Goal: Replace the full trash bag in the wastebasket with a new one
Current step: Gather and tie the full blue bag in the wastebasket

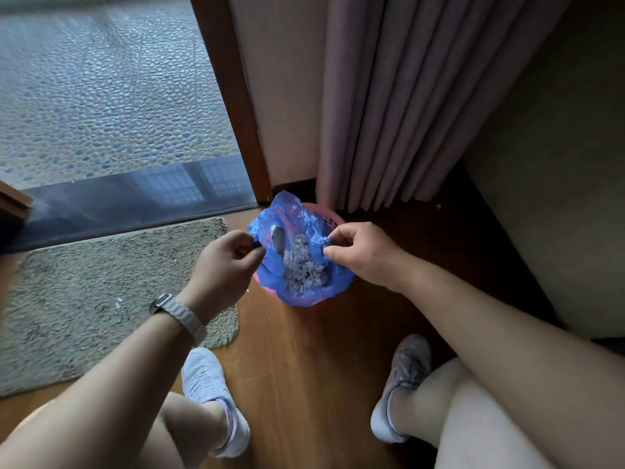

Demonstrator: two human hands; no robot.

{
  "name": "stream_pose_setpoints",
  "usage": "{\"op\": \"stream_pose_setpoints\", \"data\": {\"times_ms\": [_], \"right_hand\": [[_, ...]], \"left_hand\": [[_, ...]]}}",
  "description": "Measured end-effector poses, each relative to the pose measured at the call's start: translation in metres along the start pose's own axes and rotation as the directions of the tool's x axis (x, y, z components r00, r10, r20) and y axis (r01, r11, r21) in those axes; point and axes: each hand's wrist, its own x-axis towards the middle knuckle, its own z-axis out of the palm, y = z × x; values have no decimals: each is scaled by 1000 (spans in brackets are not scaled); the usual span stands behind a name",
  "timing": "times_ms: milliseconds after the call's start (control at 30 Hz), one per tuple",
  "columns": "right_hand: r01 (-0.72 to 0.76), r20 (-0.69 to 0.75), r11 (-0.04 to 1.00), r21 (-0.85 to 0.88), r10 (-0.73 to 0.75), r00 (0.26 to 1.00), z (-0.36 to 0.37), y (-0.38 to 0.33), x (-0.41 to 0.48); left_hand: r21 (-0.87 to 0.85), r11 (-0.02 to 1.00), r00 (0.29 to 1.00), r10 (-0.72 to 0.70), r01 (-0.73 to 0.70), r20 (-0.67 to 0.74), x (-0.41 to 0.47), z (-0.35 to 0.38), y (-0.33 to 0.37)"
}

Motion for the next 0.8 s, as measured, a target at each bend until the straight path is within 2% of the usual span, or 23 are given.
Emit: {"op": "stream_pose_setpoints", "data": {"times_ms": [100,233,333,400,533,667,800], "right_hand": [[57,-66,996,67,-52,996,7,-9,1],[193,-222,980,46,-178,959,8,-13,14],[240,-207,967,80,-220,953,11,-17,29],[237,-173,957,168,-208,963,14,-19,42],[215,-150,933,290,-178,973,13,-21,65],[210,-166,934,290,-167,972,2,-15,80],[190,-146,949,252,-157,977,0,-8,86]], "left_hand": [[-86,996,1000,-12,9,-28,-3,-5,1],[-59,992,982,97,-107,-161,6,-10,9],[-60,977,968,192,-204,-161,20,-8,10],[-186,958,973,202,-221,-112,32,-3,14],[-475,872,990,143,-118,17,53,7,22],[-544,835,992,123,-84,37,68,12,24],[-650,760,993,64,18,103,80,19,27]]}}
